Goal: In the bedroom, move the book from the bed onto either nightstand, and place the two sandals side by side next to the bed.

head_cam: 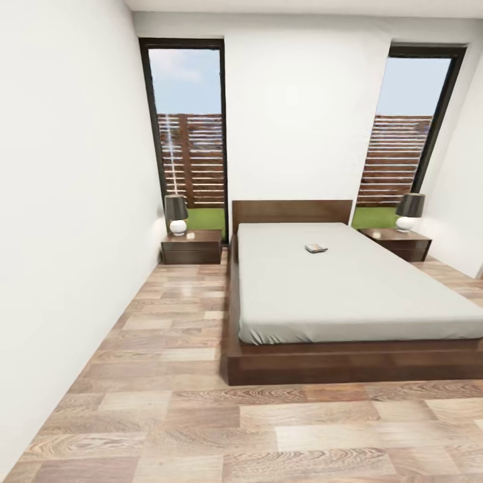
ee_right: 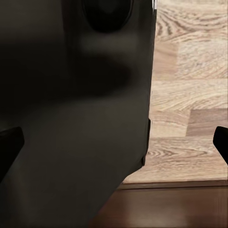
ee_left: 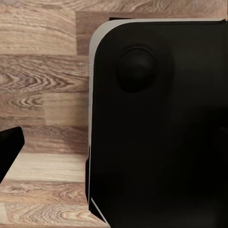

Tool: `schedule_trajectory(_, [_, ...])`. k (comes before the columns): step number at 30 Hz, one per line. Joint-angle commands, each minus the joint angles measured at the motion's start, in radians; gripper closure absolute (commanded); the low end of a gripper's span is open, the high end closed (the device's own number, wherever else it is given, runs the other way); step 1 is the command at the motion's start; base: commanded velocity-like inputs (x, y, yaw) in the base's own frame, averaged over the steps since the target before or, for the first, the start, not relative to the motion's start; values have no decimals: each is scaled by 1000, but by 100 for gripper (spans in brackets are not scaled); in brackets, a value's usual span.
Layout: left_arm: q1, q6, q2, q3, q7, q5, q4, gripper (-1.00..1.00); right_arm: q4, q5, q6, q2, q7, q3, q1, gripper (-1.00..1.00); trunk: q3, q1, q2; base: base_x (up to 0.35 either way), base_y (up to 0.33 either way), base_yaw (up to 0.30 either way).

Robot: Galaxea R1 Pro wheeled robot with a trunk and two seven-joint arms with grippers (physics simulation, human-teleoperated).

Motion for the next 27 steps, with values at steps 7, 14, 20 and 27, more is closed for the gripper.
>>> schedule_trajectory(7, [-1,-2,-3,-2,0,5,0,-100,-1,0,3,-3,1,0,0,-100,-1,0,0,157,188,0])
schedule_trajectory(14, [-2,-2,-5,-4,2,4,-1,-100,0,0,2,-5,1,0,0,-100,-1,0,0,85,78,0])
schedule_trajectory(20, [-2,-2,-6,-5,2,4,-1,-100,-1,0,2,-6,0,-1,0,-100,-1,0,0,30,27,0])
schedule_trajectory(27, [-2,-3,-7,-5,4,2,-2,-100,-2,-1,0,-10,-1,-2,0,-100,-1,0,0,11,10,0])
